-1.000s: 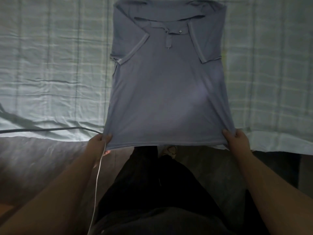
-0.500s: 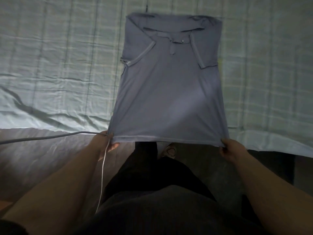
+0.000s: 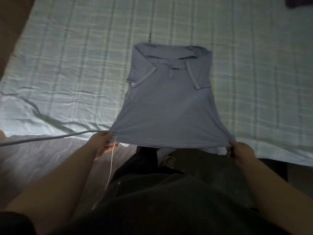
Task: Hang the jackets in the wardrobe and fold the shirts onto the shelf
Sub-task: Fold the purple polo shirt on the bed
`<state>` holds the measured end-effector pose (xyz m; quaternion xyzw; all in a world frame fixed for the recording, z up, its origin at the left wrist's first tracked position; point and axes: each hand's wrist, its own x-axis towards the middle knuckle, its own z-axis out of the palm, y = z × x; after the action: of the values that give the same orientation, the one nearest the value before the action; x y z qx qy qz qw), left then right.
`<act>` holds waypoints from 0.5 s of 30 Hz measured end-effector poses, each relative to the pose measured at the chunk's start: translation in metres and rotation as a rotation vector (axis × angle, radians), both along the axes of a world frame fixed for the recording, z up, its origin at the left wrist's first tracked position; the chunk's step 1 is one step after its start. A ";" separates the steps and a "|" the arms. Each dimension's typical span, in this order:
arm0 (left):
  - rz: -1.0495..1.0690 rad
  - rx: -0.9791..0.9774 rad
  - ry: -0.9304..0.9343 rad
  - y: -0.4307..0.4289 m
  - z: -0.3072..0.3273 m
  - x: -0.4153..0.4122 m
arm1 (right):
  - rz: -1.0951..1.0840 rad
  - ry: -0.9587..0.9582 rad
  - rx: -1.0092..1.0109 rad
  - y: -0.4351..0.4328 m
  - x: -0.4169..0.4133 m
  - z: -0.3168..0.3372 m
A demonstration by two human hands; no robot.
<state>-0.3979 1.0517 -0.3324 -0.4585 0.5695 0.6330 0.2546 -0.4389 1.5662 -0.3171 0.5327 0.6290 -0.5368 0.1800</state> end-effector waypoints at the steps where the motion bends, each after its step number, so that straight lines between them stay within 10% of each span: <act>1: -0.008 0.001 0.007 0.000 0.005 -0.012 | -0.041 0.032 -0.040 -0.003 -0.010 0.006; 15: 0.056 0.142 0.141 -0.050 0.010 -0.212 | -0.138 0.228 -0.044 -0.057 -0.194 0.035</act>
<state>-0.6103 1.0014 -0.3225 -0.4092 0.5266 0.7094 0.2277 -0.6327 1.5091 -0.2824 0.5063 0.5953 -0.6186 0.0817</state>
